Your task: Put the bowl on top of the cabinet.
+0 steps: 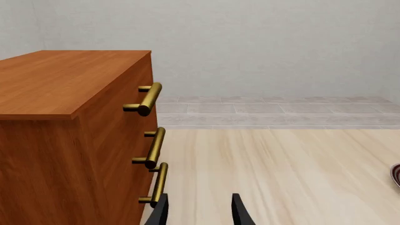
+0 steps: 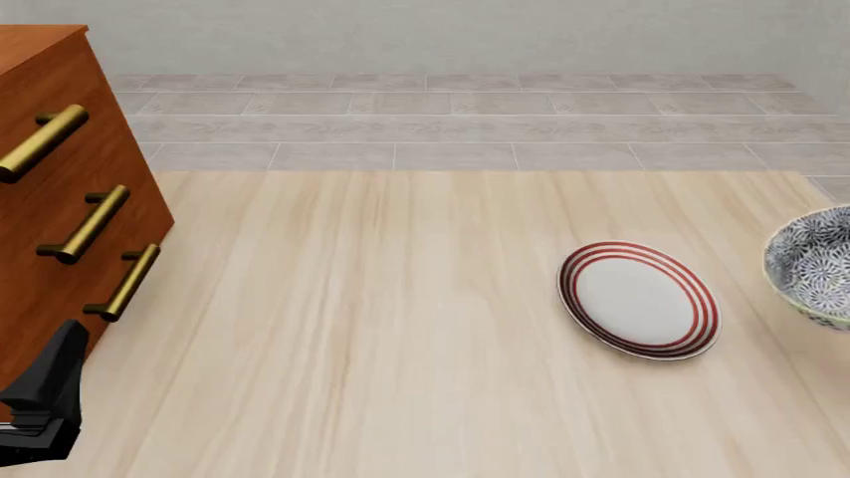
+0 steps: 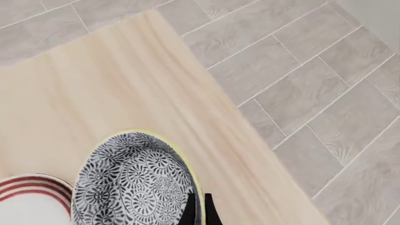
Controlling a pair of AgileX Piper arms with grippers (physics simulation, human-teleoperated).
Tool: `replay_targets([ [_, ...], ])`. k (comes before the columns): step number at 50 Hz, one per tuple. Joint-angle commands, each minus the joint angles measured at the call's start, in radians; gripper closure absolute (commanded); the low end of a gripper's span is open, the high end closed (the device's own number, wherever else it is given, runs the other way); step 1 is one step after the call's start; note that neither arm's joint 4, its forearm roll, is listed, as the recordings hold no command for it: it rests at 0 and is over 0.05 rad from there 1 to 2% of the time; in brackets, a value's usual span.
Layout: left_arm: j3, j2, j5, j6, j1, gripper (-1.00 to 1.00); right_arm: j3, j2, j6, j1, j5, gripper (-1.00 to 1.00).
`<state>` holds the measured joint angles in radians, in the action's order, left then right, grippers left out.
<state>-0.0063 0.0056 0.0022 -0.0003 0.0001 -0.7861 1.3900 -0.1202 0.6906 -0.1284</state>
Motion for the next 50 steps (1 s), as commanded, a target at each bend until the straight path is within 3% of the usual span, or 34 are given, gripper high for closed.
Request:
replay_targets([
  [1, 0.000, 0.000, 0.000, 0.000, 0.000, -1.00, -0.071, -0.193, 0.064, -0.074, -0.173, 1.00],
  [12, 0.000, 0.000, 0.000, 0.000, 0.000, -1.00, -0.098, -0.328, 0.151, -0.169, -0.227, 1.00],
  [24, 0.000, 0.000, 0.000, 0.000, 0.000, -1.00, -0.028, -0.515, 0.224, -0.345, -0.188, 1.00],
  [40, 0.000, 0.000, 0.000, 0.000, 0.000, -1.00, 0.024, -0.686, 0.230, -0.549, -0.133, 1.00],
  [50, 0.000, 0.000, 0.000, 0.000, 0.000, -1.00, 0.042, -0.722, 0.250, -0.626, -0.088, 1.00],
])
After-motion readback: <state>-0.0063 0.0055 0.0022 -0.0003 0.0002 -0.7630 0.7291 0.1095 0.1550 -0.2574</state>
